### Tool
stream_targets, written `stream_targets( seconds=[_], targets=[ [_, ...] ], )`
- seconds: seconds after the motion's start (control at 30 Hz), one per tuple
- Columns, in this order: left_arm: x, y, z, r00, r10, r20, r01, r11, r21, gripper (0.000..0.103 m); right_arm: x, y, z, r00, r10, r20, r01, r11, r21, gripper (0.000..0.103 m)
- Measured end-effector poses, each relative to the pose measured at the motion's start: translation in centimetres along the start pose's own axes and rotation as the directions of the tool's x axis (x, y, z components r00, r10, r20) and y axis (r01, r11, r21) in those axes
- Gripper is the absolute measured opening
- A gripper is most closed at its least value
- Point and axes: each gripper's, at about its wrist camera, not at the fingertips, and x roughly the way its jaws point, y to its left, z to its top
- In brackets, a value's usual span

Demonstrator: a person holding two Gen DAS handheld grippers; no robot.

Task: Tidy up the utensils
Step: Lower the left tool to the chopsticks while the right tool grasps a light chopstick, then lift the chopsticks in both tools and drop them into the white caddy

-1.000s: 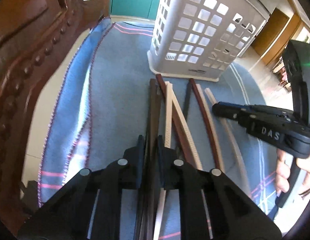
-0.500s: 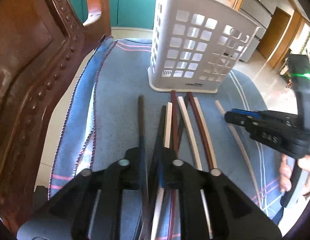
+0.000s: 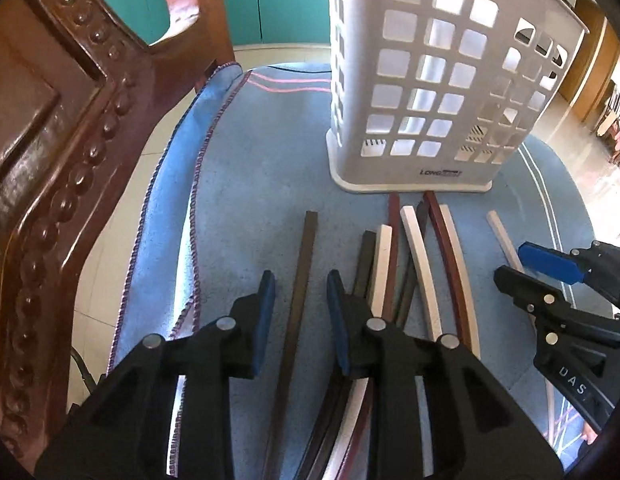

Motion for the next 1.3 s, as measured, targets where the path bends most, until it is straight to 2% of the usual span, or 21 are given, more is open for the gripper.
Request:
stream_targets(
  seconds=[0.03, 0.1, 0.23, 0.37, 0.5, 0.53, 0.57, 0.63, 0.77, 0.83, 0.9, 0.93, 0.97, 1.0, 1.03, 1.1, 1.17, 1.2, 1.23, 1.27, 1.3],
  targets=[
    [-0.1, -0.5, -0.1, 1.0, -0.011, 0.001, 0.011, 1.0, 0.003, 0.01, -0.1, 0.2, -0.2, 1.0, 0.007, 0.003, -0.007, 1.0, 0.002, 0.022],
    [-0.3, -0.8, -0.3, 1.0, -0.007, 0.007, 0.007, 1.0, 0.012, 0.009, -0.3, 0.0, -0.3, 0.999, 0.041, 0.007, -0.041, 0.999, 0.011, 0.007],
    [-2.4, -0.3, -0.7, 0.999, -0.025, 0.044, 0.025, 1.0, -0.004, 0.009, -0.4, -1.4, 0.7, 0.992, 0.121, 0.024, -0.122, 0.991, 0.049, 0.006],
    [-8.1, 0.4, -1.3, 0.982, -0.058, 0.18, 0.062, 0.998, -0.016, 0.008, -4.3, -2.9, 1.1, 0.97, 0.21, 0.122, -0.219, 0.973, 0.066, 0.007],
    [-16.3, 0.8, -2.5, 0.929, -0.084, 0.36, 0.094, 0.995, -0.012, 0.007, -10.4, -4.1, 0.8, 0.929, 0.274, 0.248, -0.294, 0.955, 0.044, 0.007],
    [-18.5, 0.8, -2.8, 0.91, -0.087, 0.405, 0.099, 0.995, -0.011, 0.007, -11.4, -4.5, 0.8, 0.92, 0.283, 0.272, -0.305, 0.951, 0.041, 0.007],
    [-19.7, 0.8, -2.9, 0.898, -0.091, 0.43, 0.106, 0.994, -0.01, 0.007, -13.1, -4.8, 0.4, 0.906, 0.291, 0.309, -0.317, 0.948, 0.036, 0.007],
    [-23.1, 0.8, -3.2, 0.861, -0.101, 0.499, 0.123, 0.992, -0.012, 0.007, -16.0, -5.6, 0.0, 0.879, 0.295, 0.374, -0.333, 0.942, 0.037, 0.007],
    [-27.0, 1.0, -2.7, 0.803, -0.124, 0.582, 0.155, 0.988, -0.004, 0.007, -20.0, -7.5, 0.7, 0.83, 0.288, 0.478, -0.352, 0.935, 0.046, 0.007],
    [-28.4, 0.9, -2.0, 0.774, -0.138, 0.618, 0.168, 0.986, 0.01, 0.007, -21.7, -9.0, 1.8, 0.786, 0.302, 0.54, -0.388, 0.92, 0.05, 0.007],
    [-29.8, 1.2, -0.9, 0.733, -0.142, 0.666, 0.175, 0.984, 0.017, 0.007, -23.4, -9.7, 2.7, 0.743, 0.292, 0.602, -0.41, 0.909, 0.066, 0.007],
    [-30.5, 1.3, -0.4, 0.706, -0.133, 0.695, 0.178, 0.984, 0.008, 0.007, -24.4, -10.3, 3.4, 0.712, 0.275, 0.646, -0.421, 0.904, 0.079, 0.007],
    [-30.4, 1.3, 0.4, 0.691, -0.13, 0.711, 0.188, 0.982, -0.004, 0.007, -25.3, -10.8, 3.7, 0.689, 0.267, 0.674, -0.429, 0.9, 0.081, 0.007],
    [-30.5, 1.7, 0.9, 0.67, -0.131, 0.731, 0.21, 0.978, -0.017, 0.007, -26.0, -11.3, 4.2, 0.654, 0.26, 0.711, -0.444, 0.892, 0.082, 0.007],
    [-30.4, 2.1, 1.6, 0.649, -0.128, 0.75, 0.235, 0.971, -0.038, 0.007, -26.5, -11.7, 4.8, 0.628, 0.249, 0.737, -0.458, 0.884, 0.092, 0.007],
    [-30.2, 3.1, 2.6, 0.624, -0.112, 0.773, 0.27, 0.96, -0.079, 0.007, -27.0, -12.5, 5.7, 0.597, 0.206, 0.775, -0.457, 0.882, 0.118, 0.007],
    [-29.4, 3.5, 4.1, 0.606, -0.102, 0.789, 0.288, 0.952, -0.099, 0.007, -26.8, -12.7, 6.7, 0.575, 0.14, 0.806, -0.416, 0.898, 0.141, 0.007],
    [-28.5, 3.6, 4.8, 0.603, -0.09, 0.793, 0.289, 0.951, -0.112, 0.007, -26.5, -12.5, 7.2, 0.58, 0.11, 0.807, -0.385, 0.91, 0.153, 0.007],
    [-27.6, 3.6, 5.4, 0.607, -0.081, 0.791, 0.29, 0.949, -0.125, 0.007, -26.1, -12.3, 7.5, 0.588, 0.095, 0.804, -0.368, 0.916, 0.16, 0.007],
    [-26.5, 3.4, 5.9, 0.623, -0.082, 0.778, 0.29, 0.948, -0.131, 0.007, -25.3, -12.2, 7.8, 0.594, 0.092, 0.799, -0.358, 0.92, 0.161, 0.007],
    [-25.5, 3.4, 6.1, 0.636, -0.088, 0.767, 0.29, 0.948, -0.131, 0.007, -24.3, -11.9, 8.1, 0.611, 0.083, 0.788, -0.337, 0.927, 0.164, 0.007]
  ],
)
